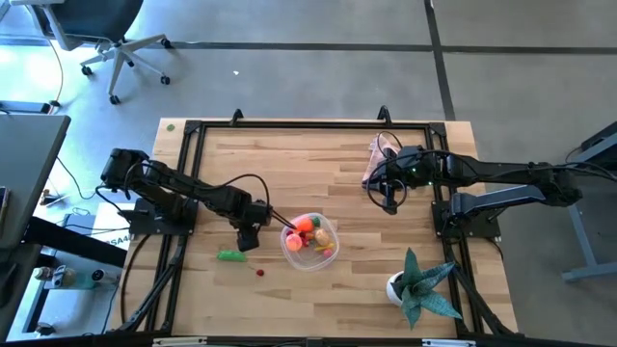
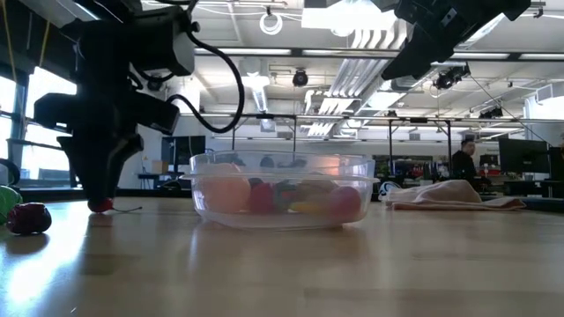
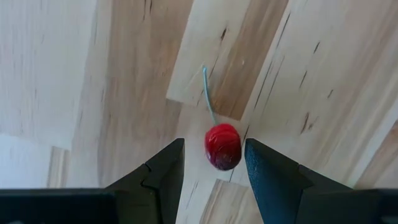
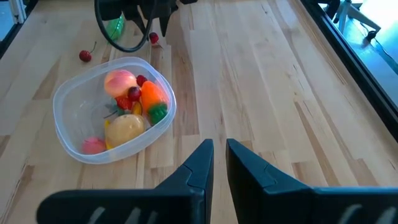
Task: Pick and placing Produce into tupperware
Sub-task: Put the cherry into the transparent bin
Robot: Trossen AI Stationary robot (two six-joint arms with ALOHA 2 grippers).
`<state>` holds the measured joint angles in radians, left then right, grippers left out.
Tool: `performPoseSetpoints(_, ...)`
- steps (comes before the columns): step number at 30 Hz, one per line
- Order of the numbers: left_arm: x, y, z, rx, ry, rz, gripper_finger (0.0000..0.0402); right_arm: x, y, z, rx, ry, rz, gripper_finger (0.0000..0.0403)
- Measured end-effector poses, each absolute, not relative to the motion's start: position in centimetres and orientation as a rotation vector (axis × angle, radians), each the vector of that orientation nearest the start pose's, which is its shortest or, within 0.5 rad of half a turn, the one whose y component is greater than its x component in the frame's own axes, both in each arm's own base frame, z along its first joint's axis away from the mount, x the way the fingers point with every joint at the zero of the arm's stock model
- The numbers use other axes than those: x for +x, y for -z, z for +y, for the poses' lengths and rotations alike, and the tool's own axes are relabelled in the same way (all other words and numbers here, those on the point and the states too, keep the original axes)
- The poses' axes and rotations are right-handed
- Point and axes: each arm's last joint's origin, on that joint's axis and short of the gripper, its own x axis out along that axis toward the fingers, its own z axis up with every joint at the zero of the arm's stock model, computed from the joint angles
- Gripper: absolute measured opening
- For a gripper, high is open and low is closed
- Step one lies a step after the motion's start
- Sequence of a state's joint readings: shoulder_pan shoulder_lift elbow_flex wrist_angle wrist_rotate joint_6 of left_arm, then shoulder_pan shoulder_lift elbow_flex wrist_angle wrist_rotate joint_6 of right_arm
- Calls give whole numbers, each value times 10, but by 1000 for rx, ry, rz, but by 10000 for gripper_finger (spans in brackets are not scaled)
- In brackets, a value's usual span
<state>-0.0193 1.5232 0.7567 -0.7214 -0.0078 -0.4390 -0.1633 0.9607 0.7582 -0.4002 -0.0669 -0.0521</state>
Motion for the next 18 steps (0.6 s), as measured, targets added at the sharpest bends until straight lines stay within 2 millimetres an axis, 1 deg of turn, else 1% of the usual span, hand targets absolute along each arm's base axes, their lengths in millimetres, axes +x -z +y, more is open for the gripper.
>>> performPoseSetpoints(5, 235, -144, -4, -319, -310, 1444, 159, 198, -275, -31, 19, 77, 601, 32)
performPoseSetpoints(18, 237, -137, -4, -318, -310, 1472, 159, 198, -274, -31, 19, 78, 602, 32)
